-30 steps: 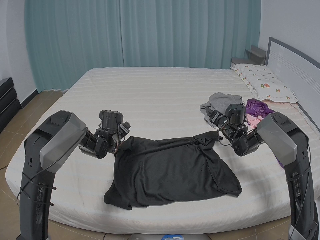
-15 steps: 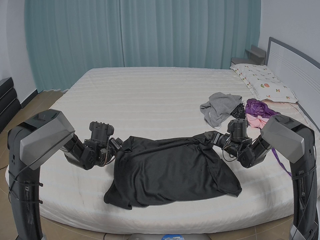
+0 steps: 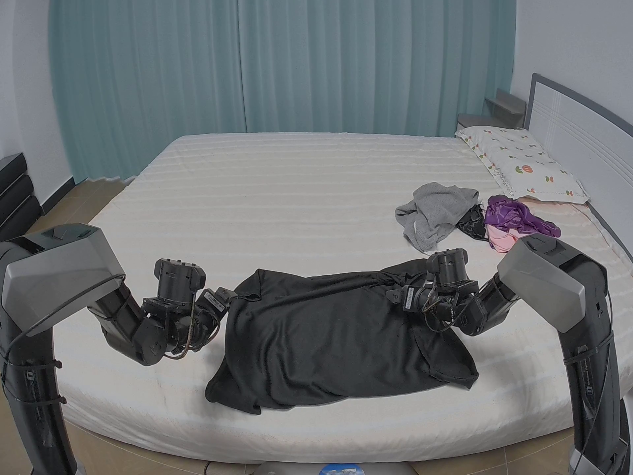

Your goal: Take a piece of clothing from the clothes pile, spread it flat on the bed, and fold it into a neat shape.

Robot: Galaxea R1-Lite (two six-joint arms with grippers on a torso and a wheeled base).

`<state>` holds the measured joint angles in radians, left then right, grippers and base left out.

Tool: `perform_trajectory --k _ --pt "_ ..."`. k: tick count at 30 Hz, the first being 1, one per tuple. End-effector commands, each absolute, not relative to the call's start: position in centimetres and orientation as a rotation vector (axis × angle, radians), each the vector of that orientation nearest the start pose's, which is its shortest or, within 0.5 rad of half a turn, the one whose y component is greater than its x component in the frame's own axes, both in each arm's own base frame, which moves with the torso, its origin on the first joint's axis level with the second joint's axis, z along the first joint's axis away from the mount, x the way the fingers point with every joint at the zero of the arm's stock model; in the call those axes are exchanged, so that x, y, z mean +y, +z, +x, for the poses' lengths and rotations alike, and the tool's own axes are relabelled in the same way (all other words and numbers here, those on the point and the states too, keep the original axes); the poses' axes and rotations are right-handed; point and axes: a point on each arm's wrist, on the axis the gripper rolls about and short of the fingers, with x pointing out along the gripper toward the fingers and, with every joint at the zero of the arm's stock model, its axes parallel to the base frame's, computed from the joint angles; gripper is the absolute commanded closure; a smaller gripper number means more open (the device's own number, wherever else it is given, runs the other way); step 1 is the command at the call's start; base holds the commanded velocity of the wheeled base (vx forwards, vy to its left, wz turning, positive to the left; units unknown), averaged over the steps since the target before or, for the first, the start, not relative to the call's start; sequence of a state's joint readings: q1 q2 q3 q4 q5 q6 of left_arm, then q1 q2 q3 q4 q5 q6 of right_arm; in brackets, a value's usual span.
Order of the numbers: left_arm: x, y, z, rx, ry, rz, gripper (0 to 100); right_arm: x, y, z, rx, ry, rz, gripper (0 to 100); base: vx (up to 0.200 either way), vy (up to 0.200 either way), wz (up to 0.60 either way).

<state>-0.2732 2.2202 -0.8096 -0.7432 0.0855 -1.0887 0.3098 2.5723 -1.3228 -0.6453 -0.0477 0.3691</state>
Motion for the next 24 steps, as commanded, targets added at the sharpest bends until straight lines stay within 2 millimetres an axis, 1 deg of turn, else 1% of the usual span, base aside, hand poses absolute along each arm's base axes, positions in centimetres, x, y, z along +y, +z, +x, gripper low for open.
perform_trajectory --k 1,4,5,9,13,17,18,19,20,21,23,24 --pt "-9.2 1.3 34.4 0.69 0.2 -0.933 0 14.4 -4.4 44.9 0.646 0.141 0.244 0 0.0 0.0 0.0" --pt "-9.1 1.2 34.4 0.687 0.199 -0.935 0 14.6 -4.6 45.4 0.656 0.136 0.24 0 0.0 0.0 0.0" --pt "-9.1 1.1 34.3 0.687 0.199 -0.935 0 14.7 -4.5 45.6 0.655 0.127 0.238 100 0.0 0.0 0.0" --pt "-9.1 1.0 34.1 0.693 0.201 -0.932 0 14.5 -4.8 46.3 0.637 0.073 0.221 100 0.0 0.0 0.0" --pt "-9.0 1.0 34.1 0.695 0.205 -0.933 0 13.5 -4.9 46.6 0.635 0.035 0.207 100 0.0 0.0 0.0" --pt "-9.0 0.9 33.9 0.699 0.204 -0.932 0 11.8 -3.9 47.2 0.595 0.001 0.234 100 0.0 0.0 0.0" --pt "-9.0 0.9 33.9 0.699 0.204 -0.932 0 11.8 -3.9 47.2 0.595 0.001 0.234 100 0.0 0.0 0.0" --pt "-9.0 0.9 33.8 0.7 0.203 -0.933 0 10.9 -3.2 47.5 0.57 -0.015 0.246 100 0.0 0.0 0.0" --pt "-9.0 0.9 33.8 0.7 0.203 -0.933 0 10.9 -3.2 47.5 0.57 -0.015 0.246 100 0.0 0.0 0.0" --pt "-9.0 0.9 33.7 0.703 0.203 -0.932 0 9.8 -2.7 47.8 0.549 -0.032 0.259 100 0.0 0.0 0.0" --pt "-9.0 0.9 33.6 0.705 0.204 -0.932 0 8.9 -2.6 48.0 0.535 -0.051 0.266 100 0.0 0.0 0.0" --pt "-9.0 0.9 33.6 0.705 0.204 -0.932 0 8.9 -2.6 48.0 0.535 -0.051 0.266 100 0.0 0.0 0.0"
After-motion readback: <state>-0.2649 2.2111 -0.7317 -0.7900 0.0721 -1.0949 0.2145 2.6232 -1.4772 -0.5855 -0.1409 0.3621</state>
